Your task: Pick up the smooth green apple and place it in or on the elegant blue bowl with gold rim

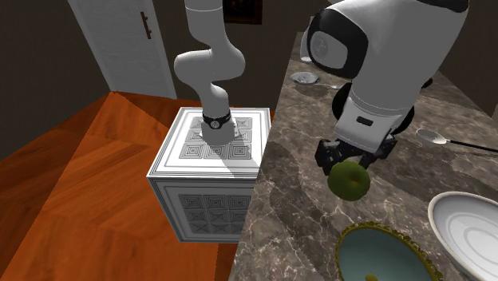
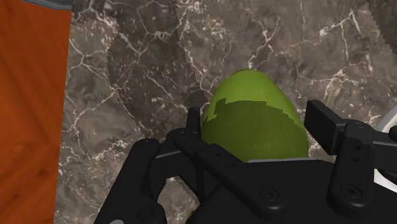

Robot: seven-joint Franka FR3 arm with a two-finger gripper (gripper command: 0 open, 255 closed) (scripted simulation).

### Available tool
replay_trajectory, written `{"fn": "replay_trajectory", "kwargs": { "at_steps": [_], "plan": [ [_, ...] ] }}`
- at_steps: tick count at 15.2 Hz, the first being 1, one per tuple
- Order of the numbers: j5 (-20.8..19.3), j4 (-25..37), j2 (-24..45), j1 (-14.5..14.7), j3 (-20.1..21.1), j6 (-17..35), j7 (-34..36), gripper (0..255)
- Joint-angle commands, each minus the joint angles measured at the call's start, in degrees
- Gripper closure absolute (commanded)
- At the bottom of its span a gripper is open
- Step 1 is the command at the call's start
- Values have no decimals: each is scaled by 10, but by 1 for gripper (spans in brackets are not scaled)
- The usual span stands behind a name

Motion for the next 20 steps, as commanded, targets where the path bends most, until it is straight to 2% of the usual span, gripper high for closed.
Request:
{"fn": "replay_trajectory", "kwargs": {
  "at_steps": [1,17,20],
  "plan": [
    [2,9,-6,-1,0,-15,1,255],
    [6,105,-27,-3,0,-130,9,255],
    [-20,200,44,-2,-4,-159,12,255]
  ]
}}
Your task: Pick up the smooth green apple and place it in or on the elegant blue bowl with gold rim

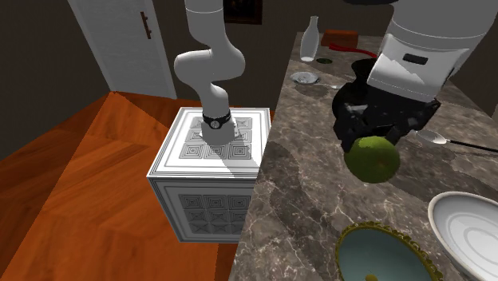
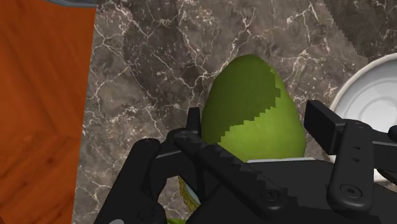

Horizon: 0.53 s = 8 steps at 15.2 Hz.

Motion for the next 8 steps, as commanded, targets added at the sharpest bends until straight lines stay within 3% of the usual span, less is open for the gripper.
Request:
{"fn": "replay_trajectory", "kwargs": {
  "at_steps": [1,5,8],
  "plan": [
    [-16,63,45,2,-3,-21,0,255],
    [-50,232,156,17,-11,-84,2,255],
    [-79,429,274,45,-21,-165,0,255]
  ]
}}
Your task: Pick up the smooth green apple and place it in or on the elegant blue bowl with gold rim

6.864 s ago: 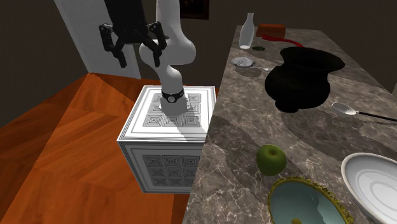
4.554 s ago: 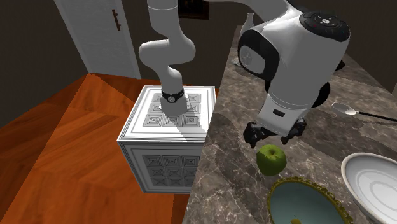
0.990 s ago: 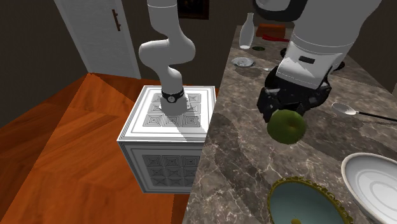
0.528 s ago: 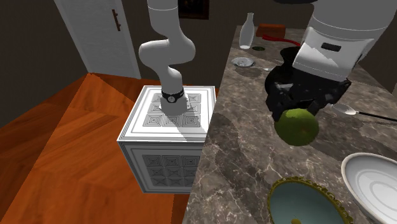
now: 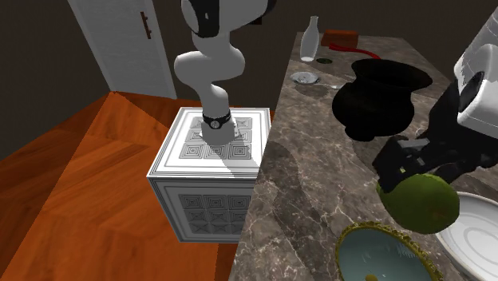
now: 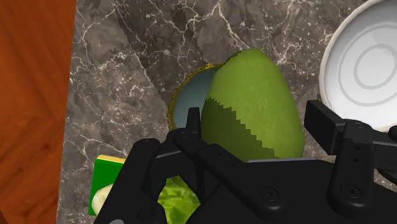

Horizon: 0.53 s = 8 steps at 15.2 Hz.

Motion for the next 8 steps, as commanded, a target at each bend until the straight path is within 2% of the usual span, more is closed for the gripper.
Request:
{"fn": "replay_trajectory", "kwargs": {
  "at_steps": [1,2,4,8],
  "plan": [
    [-30,247,141,40,-13,-105,-6,255],
    [-24,197,119,31,-13,-78,-7,255],
    [-20,139,96,21,-11,-44,-8,255],
    [-15,62,70,9,-9,6,-10,255]
  ]
}}
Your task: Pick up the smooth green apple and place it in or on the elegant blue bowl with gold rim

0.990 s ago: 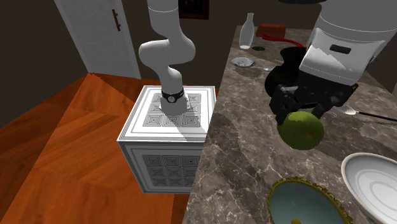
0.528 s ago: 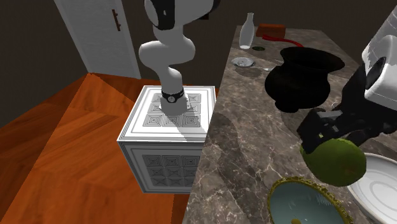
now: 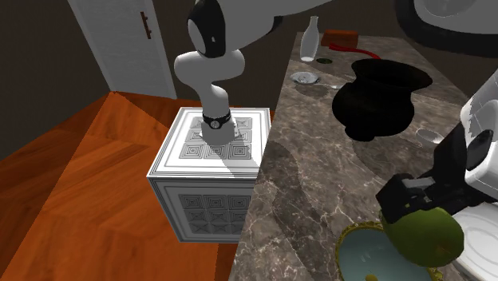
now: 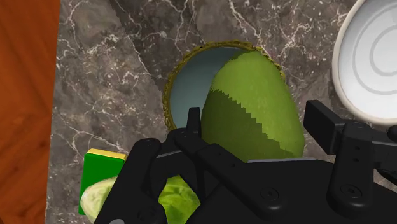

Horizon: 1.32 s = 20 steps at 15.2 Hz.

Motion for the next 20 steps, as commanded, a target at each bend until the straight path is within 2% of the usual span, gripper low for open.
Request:
{"fn": "replay_trajectory", "kwargs": {
  "at_steps": [1,10,18,19,20],
  "plan": [
    [2,-33,-10,-5,1,23,-2,255],
    [6,-136,-29,-19,1,106,-7,255],
    [6,-140,-29,-19,1,110,-7,255],
    [6,-140,-29,-19,1,110,-7,0],
    [6,-140,-29,-19,1,110,-7,0]
  ]
}}
